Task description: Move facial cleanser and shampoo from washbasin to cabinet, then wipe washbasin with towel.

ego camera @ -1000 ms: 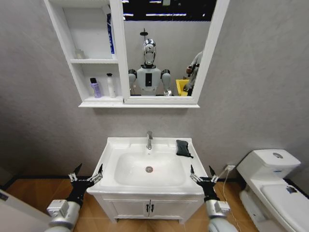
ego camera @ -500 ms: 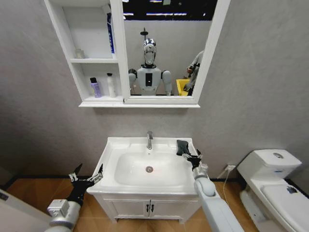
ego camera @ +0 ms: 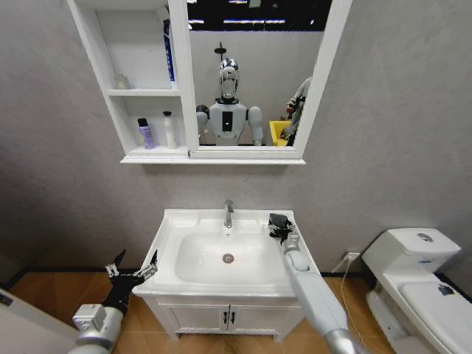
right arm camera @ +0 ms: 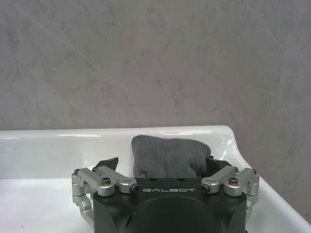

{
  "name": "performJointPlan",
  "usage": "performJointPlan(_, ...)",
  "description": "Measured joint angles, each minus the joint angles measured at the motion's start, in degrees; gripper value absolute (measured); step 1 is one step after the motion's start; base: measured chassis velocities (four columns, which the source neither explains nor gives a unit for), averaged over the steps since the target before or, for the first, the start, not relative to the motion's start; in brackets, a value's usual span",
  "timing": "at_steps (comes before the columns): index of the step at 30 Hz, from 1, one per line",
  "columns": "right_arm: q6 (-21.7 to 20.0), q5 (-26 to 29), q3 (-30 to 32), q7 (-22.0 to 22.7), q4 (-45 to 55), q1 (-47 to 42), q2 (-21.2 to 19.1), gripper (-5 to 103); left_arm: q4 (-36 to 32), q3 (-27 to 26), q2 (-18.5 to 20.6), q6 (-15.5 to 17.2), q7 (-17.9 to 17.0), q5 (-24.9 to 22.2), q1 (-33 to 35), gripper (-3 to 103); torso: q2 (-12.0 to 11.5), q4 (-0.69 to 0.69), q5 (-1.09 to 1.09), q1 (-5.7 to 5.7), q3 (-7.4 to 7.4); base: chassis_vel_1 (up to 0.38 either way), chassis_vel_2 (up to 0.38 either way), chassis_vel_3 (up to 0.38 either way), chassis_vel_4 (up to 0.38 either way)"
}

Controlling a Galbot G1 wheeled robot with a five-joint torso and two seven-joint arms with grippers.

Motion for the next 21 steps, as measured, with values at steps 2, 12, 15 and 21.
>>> performJointPlan(2, -1.0, 1.8, -0.4, 0.2, -0.9, 0.5, 0.0, 98, 0.0, 0.0, 0.0, 0.0, 0.0, 0.0, 0.0, 100, 0.0, 0.0, 0.0, 0.0, 0.0, 0.0, 0.0, 0.0, 0.0)
performJointPlan(12, -2.5, 3.3, -0.5, 0.8, -0.3, 0.3, -0.4, 70, 0.0, 0.0, 0.0, 0.0, 0.0, 0.0, 0.0, 100, 0.0, 0.0, 0.0, 0.0, 0.0, 0.0, 0.0, 0.0, 0.0)
performJointPlan(15, -3.2, 3.3, -0.5, 0.9, 1.0, -0.3, -0.4, 59, 0.0, 0.0, 0.0, 0.0, 0.0, 0.0, 0.0, 100, 0.0, 0.0, 0.0, 0.0, -0.01, 0.0, 0.0, 0.0, 0.0)
performJointPlan(21, -4.1, 2.6, -0.6, 0.8, 2.7, -1.6, -1.2, 37, 0.0, 0.0, 0.0, 0.0, 0.0, 0.0, 0.0, 100, 0.0, 0.0, 0.0, -0.01, -0.01, 0.0, 0.0, 0.0, 0.0)
